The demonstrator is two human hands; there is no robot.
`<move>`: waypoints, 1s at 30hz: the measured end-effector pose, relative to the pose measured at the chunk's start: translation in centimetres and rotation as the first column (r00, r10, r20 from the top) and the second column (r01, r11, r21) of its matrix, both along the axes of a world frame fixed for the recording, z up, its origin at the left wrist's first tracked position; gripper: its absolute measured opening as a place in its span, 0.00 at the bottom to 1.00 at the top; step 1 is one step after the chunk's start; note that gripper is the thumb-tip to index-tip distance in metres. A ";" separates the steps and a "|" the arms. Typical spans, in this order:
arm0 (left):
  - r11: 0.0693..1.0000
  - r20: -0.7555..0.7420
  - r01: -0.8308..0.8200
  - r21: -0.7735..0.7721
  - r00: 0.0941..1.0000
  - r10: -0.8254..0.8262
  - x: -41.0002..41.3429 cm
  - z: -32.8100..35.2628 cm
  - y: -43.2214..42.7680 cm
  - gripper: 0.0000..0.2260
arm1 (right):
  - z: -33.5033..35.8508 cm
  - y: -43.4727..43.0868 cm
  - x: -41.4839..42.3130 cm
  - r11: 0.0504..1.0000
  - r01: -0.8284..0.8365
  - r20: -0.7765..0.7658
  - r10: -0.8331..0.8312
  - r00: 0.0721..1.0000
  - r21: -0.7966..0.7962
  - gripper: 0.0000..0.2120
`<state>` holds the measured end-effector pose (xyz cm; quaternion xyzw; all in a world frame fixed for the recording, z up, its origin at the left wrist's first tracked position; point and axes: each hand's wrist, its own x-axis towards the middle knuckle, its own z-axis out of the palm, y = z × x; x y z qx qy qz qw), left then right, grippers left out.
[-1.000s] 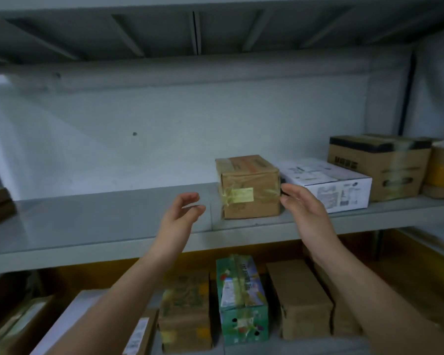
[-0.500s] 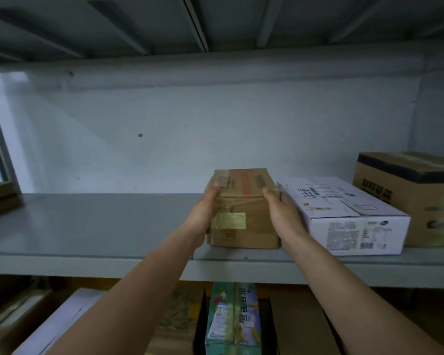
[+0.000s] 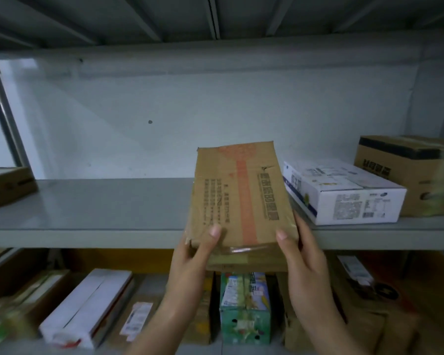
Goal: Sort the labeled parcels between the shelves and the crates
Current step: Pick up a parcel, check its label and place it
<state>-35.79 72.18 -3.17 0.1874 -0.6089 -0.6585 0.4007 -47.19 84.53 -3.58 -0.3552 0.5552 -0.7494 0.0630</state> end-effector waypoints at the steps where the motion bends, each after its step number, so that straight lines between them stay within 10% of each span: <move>1: 1.000 -0.003 0.001 0.006 1.000 -0.001 1.4 -0.8 0.6 0.24 | -0.9 0.5 1.3 1.000 -0.009 0.013 0.009 1.000 -0.005 0.20; 18: 0.945 -0.247 0.054 0.322 0.969 0.029 9.8 -5.5 -1.3 0.23 | -4.2 1.5 8.4 0.991 -0.132 -0.011 0.131 0.991 -0.040 0.37; 24: 0.941 -0.368 0.182 0.286 0.927 -0.068 10.0 -5.4 -1.4 0.20 | -2.4 1.1 8.4 0.916 -0.337 0.431 0.401 0.808 -0.219 0.24; 30: 0.959 -0.348 0.212 0.191 0.928 -0.136 9.6 -5.5 -1.6 0.22 | -1.2 0.8 8.4 0.897 -0.346 0.517 0.442 0.733 -0.276 0.21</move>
